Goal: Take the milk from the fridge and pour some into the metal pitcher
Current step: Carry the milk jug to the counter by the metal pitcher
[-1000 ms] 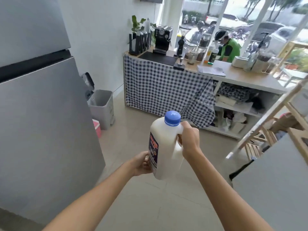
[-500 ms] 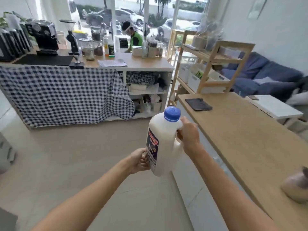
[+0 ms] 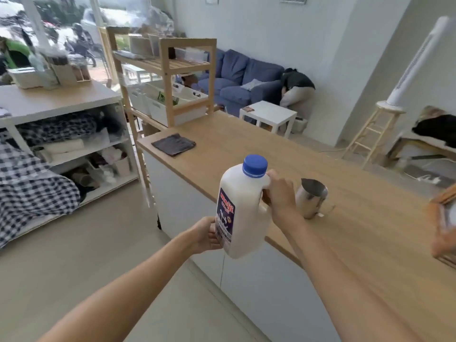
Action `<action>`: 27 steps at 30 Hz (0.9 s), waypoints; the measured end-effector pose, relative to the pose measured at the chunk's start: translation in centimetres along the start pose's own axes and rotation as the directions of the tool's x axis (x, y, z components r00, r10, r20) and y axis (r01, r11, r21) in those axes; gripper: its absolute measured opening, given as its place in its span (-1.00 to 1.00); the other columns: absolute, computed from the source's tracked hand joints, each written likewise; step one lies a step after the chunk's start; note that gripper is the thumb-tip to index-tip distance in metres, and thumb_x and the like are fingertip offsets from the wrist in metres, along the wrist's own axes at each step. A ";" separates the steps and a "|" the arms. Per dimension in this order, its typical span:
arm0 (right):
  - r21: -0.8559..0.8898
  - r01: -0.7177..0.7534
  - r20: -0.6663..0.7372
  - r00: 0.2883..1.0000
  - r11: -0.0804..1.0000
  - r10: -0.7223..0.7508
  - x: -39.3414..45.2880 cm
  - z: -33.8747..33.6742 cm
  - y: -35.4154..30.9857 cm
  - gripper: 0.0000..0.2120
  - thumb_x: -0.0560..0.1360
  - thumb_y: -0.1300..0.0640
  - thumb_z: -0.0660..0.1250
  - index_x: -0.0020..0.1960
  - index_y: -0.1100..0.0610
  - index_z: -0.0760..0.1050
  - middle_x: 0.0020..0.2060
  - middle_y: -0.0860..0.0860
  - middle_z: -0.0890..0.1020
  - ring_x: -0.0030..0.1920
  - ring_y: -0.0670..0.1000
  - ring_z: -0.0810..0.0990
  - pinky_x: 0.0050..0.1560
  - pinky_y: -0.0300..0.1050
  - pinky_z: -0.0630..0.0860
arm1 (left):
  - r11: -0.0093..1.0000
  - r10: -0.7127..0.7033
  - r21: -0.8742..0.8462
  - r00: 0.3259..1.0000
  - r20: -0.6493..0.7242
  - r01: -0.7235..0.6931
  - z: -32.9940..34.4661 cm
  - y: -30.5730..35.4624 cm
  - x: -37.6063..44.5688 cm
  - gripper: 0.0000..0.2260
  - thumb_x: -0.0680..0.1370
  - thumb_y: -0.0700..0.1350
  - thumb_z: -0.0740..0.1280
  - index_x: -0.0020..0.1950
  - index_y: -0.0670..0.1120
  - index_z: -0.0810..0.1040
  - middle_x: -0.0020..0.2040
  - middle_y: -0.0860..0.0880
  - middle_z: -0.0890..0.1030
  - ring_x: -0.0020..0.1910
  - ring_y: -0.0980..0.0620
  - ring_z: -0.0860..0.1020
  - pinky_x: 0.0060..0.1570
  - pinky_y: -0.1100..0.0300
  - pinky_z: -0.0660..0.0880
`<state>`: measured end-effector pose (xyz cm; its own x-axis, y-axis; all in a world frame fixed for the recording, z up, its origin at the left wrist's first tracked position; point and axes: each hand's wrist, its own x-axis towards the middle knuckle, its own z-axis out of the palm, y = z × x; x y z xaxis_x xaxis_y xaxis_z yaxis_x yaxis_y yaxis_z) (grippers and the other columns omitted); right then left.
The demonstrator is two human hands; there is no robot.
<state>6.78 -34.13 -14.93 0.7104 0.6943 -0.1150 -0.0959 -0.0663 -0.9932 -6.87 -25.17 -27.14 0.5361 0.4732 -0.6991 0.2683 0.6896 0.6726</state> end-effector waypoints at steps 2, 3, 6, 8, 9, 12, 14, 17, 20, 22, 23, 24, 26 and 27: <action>0.006 -0.009 -0.093 0.996 1.000 0.009 0.8 -2.1 0.1 -0.67 0.35 0.15 0.20 -0.49 0.00 0.11 -0.52 -0.06 0.17 -0.39 0.00 0.11 -0.34 -0.09 0.06 | 0.998 -0.017 0.065 0.999 0.035 0.015 2.2 0.5 1.6 -0.68 0.55 -0.07 0.19 -0.27 -0.26 0.54 -0.32 -0.14 0.54 -0.29 -0.06 0.52 -0.07 0.13 0.53; 0.007 -0.015 -0.147 0.989 1.000 0.016 1.3 -3.2 0.2 -0.65 0.34 0.14 0.21 -0.54 0.00 0.13 -0.54 -0.08 0.18 -0.40 0.00 0.12 -0.34 -0.09 0.07 | 0.994 -0.032 0.102 0.998 0.056 0.027 3.4 0.8 2.4 -0.69 0.55 -0.08 0.18 -0.27 -0.26 0.53 -0.31 -0.14 0.54 -0.29 -0.06 0.52 -0.08 0.13 0.54; 0.011 -0.025 -0.267 0.963 1.000 0.027 2.4 -6.3 0.3 -0.70 0.32 0.14 0.22 -0.54 0.03 0.23 -0.52 -0.08 0.23 -0.41 0.01 0.15 -0.35 -0.11 0.08 | 0.983 -0.077 0.175 0.991 0.114 0.057 6.6 1.4 4.5 -0.70 0.57 -0.10 0.16 -0.26 -0.25 0.50 -0.38 -0.13 0.54 -0.39 -0.03 0.53 -0.15 0.14 0.54; 0.012 -0.050 -0.326 0.944 0.999 0.051 2.8 -8.0 0.2 -0.71 0.34 0.17 0.23 -0.53 0.03 0.30 -0.49 -0.06 0.27 -0.43 0.00 0.18 -0.38 -0.15 0.10 | 0.975 -0.107 0.211 0.984 0.146 0.075 8.7 1.7 5.6 -0.68 0.58 -0.10 0.16 -0.31 -0.23 0.47 -0.46 -0.11 0.51 -0.46 -0.01 0.48 -0.20 0.15 0.52; 0.015 -0.055 -0.356 0.933 0.998 0.057 3.1 -8.9 0.3 -0.68 0.34 0.17 0.24 -0.57 0.02 0.32 -0.49 -0.06 0.28 -0.43 0.00 0.18 -0.39 -0.15 0.11 | 0.970 -0.119 0.228 0.980 0.160 0.081 9.8 1.9 6.1 -0.67 0.58 -0.10 0.15 -0.32 -0.23 0.46 -0.43 -0.11 0.49 -0.44 -0.01 0.46 -0.21 0.16 0.53; 0.066 -0.049 -0.452 0.889 0.997 0.074 3.6 -11.0 0.3 -0.72 0.25 0.10 0.25 -0.55 0.01 0.21 -0.45 -0.01 0.23 -0.32 0.05 0.12 -0.33 -0.08 0.08 | 0.957 -0.150 0.277 0.965 0.217 0.086 12.5 2.1 7.7 -0.66 0.58 -0.10 0.14 -0.38 -0.17 0.40 -0.46 -0.07 0.38 -0.48 0.03 0.37 -0.29 0.17 0.54; 0.090 -0.042 -0.521 0.849 0.995 0.083 4.2 -12.2 0.5 -0.76 0.21 0.09 0.25 -0.47 -0.01 0.17 -0.45 -0.01 0.22 -0.32 0.04 0.12 -0.33 -0.08 0.07 | 0.946 -0.165 0.315 0.952 0.256 0.079 14.3 2.1 8.7 -0.66 0.58 -0.08 0.14 -0.38 -0.14 0.41 -0.53 -0.03 0.38 -0.52 0.05 0.35 -0.29 0.14 0.52; 0.104 -0.018 -0.592 0.803 0.994 0.076 5.0 -14.1 0.9 -0.77 0.26 0.12 0.25 -0.44 -0.01 0.19 -0.46 -0.03 0.23 -0.37 0.02 0.14 -0.36 -0.11 0.09 | 0.938 -0.186 0.335 0.944 0.271 0.089 16.1 2.1 9.6 -0.65 0.58 0.01 0.20 -0.35 -0.15 0.42 -0.37 -0.08 0.47 -0.36 0.03 0.43 -0.22 0.19 0.46; 0.119 -0.022 -0.648 0.756 0.993 0.095 5.4 -15.5 1.3 -0.77 0.23 0.09 0.26 -0.46 -0.01 0.20 -0.46 -0.02 0.25 -0.36 0.02 0.16 -0.34 -0.09 0.10 | 0.909 -0.198 0.416 0.919 0.341 0.042 17.5 2.3 10.8 -0.60 0.61 0.11 0.16 -0.24 -0.17 0.48 -0.24 -0.08 0.49 -0.25 0.04 0.47 -0.15 0.26 0.45; 0.129 -0.032 -0.683 0.722 0.991 0.112 5.5 -16.4 1.7 -0.76 0.25 0.07 0.26 -0.47 -0.01 0.20 -0.46 -0.02 0.26 -0.35 0.02 0.17 -0.34 -0.08 0.11 | 0.884 -0.215 0.467 0.903 0.372 0.019 18.6 2.5 11.1 -0.61 0.61 0.14 0.14 -0.19 -0.14 0.48 -0.23 -0.05 0.49 -0.23 0.07 0.46 -0.14 0.28 0.43; 0.130 -0.031 -0.698 0.707 0.991 0.113 5.5 -16.8 2.0 -0.76 0.26 0.07 0.25 -0.46 -0.01 0.20 -0.46 -0.02 0.25 -0.35 0.02 0.16 -0.35 -0.08 0.11 | 0.878 -0.220 0.478 0.897 0.385 0.010 19.2 2.4 11.2 -0.62 0.61 0.14 0.14 -0.19 -0.12 0.48 -0.24 -0.04 0.48 -0.25 0.07 0.45 -0.16 0.28 0.42; 0.133 -0.030 -0.711 0.693 0.991 0.116 5.6 -17.3 2.2 -0.76 0.28 0.08 0.25 -0.45 0.00 0.20 -0.47 -0.01 0.25 -0.36 0.02 0.16 -0.36 -0.09 0.10 | 0.878 -0.220 0.479 0.891 0.397 0.004 19.8 2.3 11.6 -0.64 0.61 0.13 0.14 -0.20 -0.11 0.47 -0.25 -0.04 0.46 -0.27 0.08 0.43 -0.18 0.28 0.41; 0.150 -0.027 -0.733 0.668 0.988 0.130 5.8 -18.2 2.6 -0.74 0.32 0.12 0.23 -0.45 0.01 0.18 -0.51 -0.03 0.23 -0.39 0.01 0.14 -0.37 -0.10 0.08 | 0.881 -0.211 0.472 0.888 0.409 -0.008 21.0 2.1 12.0 -0.67 0.63 0.08 0.14 -0.20 -0.09 0.49 -0.26 -0.03 0.46 -0.28 0.08 0.41 -0.18 0.29 0.44; 0.159 -0.027 -0.741 0.657 0.987 0.138 5.9 -18.7 2.8 -0.72 0.33 0.14 0.23 -0.46 0.01 0.17 -0.55 -0.06 0.22 -0.41 0.00 0.13 -0.38 -0.10 0.07 | 0.885 -0.210 0.465 0.883 0.420 -0.011 21.6 2.0 12.2 -0.69 0.63 0.05 0.14 -0.19 -0.07 0.50 -0.25 -0.02 0.46 -0.27 0.09 0.40 -0.17 0.29 0.44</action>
<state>23.79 -43.60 -18.75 0.9704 -0.0844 -0.2265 -0.2247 0.0300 -0.9740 17.50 -29.88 -29.13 0.7531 0.0433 -0.6565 0.6040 0.3502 0.7160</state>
